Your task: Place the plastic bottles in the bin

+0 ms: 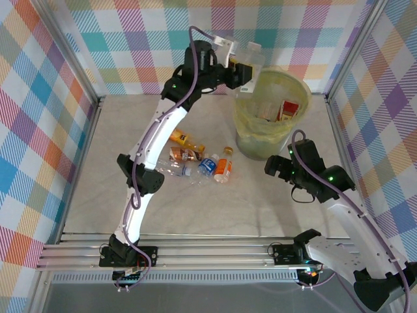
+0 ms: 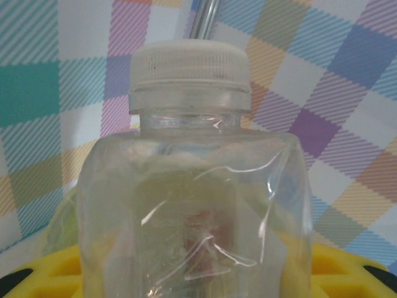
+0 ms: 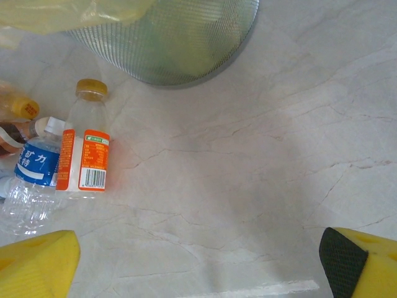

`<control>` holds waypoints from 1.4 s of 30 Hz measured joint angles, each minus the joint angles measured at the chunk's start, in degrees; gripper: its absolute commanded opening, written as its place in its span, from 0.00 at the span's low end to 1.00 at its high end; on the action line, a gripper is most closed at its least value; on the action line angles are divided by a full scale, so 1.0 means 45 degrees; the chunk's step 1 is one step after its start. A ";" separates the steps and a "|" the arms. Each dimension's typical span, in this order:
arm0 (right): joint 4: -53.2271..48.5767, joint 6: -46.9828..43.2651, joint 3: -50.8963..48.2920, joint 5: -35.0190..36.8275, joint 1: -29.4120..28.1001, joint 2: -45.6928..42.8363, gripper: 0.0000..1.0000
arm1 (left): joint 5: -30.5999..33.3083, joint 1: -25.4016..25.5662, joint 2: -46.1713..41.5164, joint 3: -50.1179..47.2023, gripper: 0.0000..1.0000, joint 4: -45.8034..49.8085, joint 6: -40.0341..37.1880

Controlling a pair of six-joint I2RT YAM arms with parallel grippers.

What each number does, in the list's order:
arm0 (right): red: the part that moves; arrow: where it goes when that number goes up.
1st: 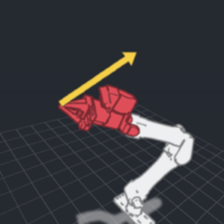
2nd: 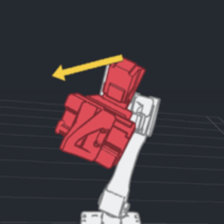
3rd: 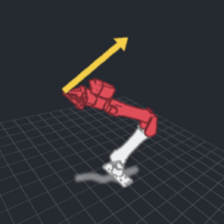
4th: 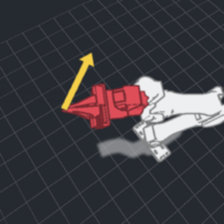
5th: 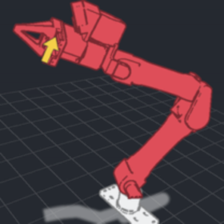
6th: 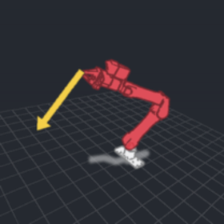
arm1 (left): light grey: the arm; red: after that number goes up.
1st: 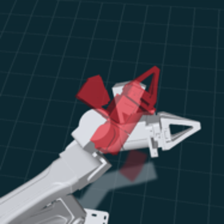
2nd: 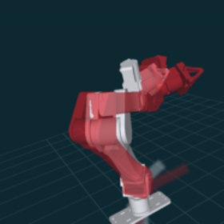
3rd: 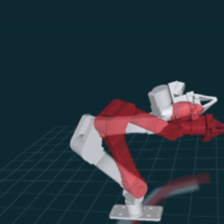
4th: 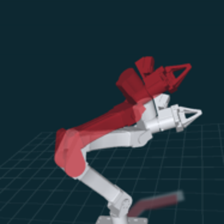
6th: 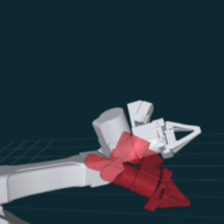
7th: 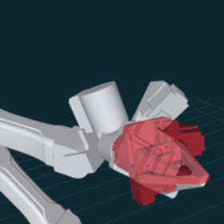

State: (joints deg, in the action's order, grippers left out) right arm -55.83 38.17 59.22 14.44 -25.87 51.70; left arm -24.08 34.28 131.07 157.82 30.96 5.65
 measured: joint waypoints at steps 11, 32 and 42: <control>0.0423 0.0355 -0.0729 -0.0646 -0.0010 -0.0121 1.00 | -0.0350 0.0029 0.1778 0.0039 0.25 -0.1428 -0.0087; 0.0413 0.0520 -0.0743 -0.0136 -0.0010 0.0083 1.00 | -0.0442 0.0121 0.2749 0.0151 0.84 -0.2098 -0.0136; 0.0398 0.0520 -0.0719 0.0015 -0.0010 0.0083 1.00 | -0.0257 0.0126 0.2705 0.0151 0.96 -0.2273 -0.0180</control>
State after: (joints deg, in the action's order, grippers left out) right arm -54.04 40.51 55.99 14.50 -25.91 52.07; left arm -25.23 34.85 143.24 158.50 20.73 4.84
